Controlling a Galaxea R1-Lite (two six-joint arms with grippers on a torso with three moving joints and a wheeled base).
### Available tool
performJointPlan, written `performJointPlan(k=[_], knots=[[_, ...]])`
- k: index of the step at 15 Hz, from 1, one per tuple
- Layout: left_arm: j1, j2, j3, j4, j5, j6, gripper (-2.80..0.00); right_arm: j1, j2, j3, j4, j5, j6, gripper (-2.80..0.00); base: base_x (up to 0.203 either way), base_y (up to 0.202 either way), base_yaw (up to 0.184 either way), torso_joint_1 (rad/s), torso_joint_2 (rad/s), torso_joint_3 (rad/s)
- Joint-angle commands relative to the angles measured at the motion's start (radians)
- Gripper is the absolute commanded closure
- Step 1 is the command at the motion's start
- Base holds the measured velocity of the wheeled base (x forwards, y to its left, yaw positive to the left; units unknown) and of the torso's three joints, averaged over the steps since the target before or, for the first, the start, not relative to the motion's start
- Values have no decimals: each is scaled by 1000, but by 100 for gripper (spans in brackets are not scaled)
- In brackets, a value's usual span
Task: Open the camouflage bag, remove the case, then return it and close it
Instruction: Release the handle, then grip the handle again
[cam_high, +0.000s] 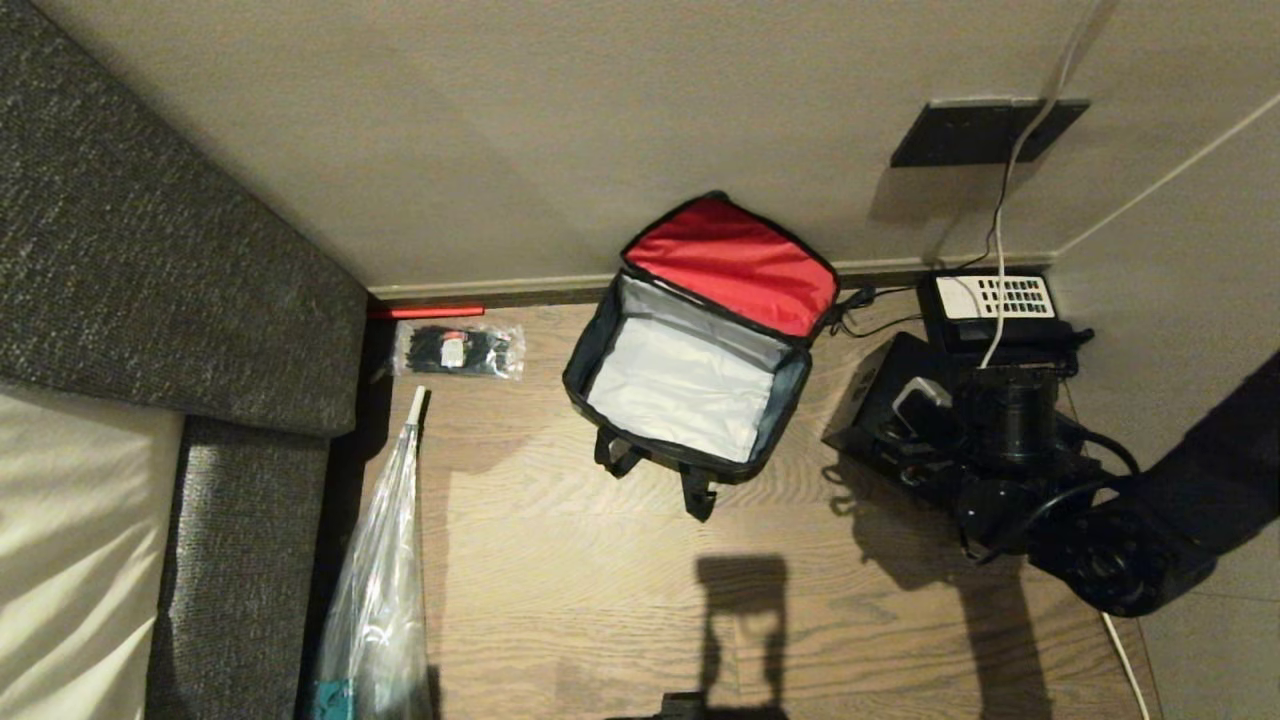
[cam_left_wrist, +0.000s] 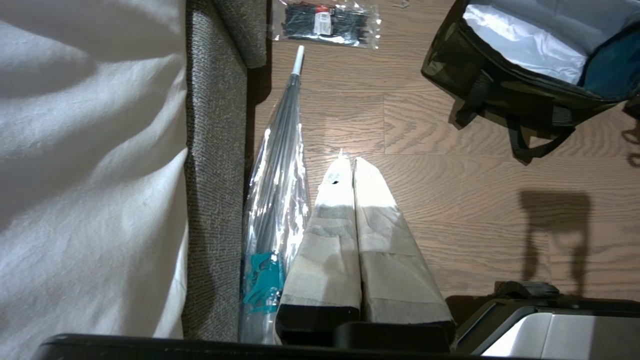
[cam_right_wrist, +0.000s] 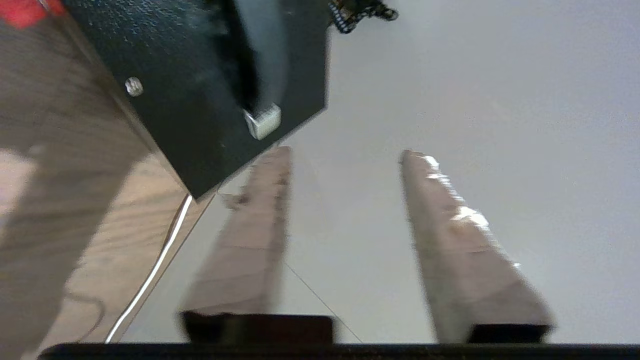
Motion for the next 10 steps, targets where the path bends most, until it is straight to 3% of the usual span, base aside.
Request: performJointPlan(k=[1, 5, 8, 9, 10], knots=[[0, -3, 0, 0, 0, -1, 0, 2, -303, 39, 96, -4, 24, 0, 0, 0, 0, 0, 0, 0], [0, -3, 0, 0, 0, -1, 0, -26, -820, 120, 445, -2, 103, 0, 0, 0, 0, 0, 0, 0], [0, -3, 0, 0, 0, -1, 0, -142, -1223, 175, 805, 21, 184, 0, 0, 0, 0, 0, 0, 0], [0, -3, 0, 0, 0, -1, 0, -188, -1332, 209, 887, 69, 256, 0, 0, 0, 0, 0, 0, 0], [0, -3, 0, 0, 0, -1, 0, -238, -1440, 268, 959, 182, 382, 0, 0, 0, 0, 0, 0, 0]])
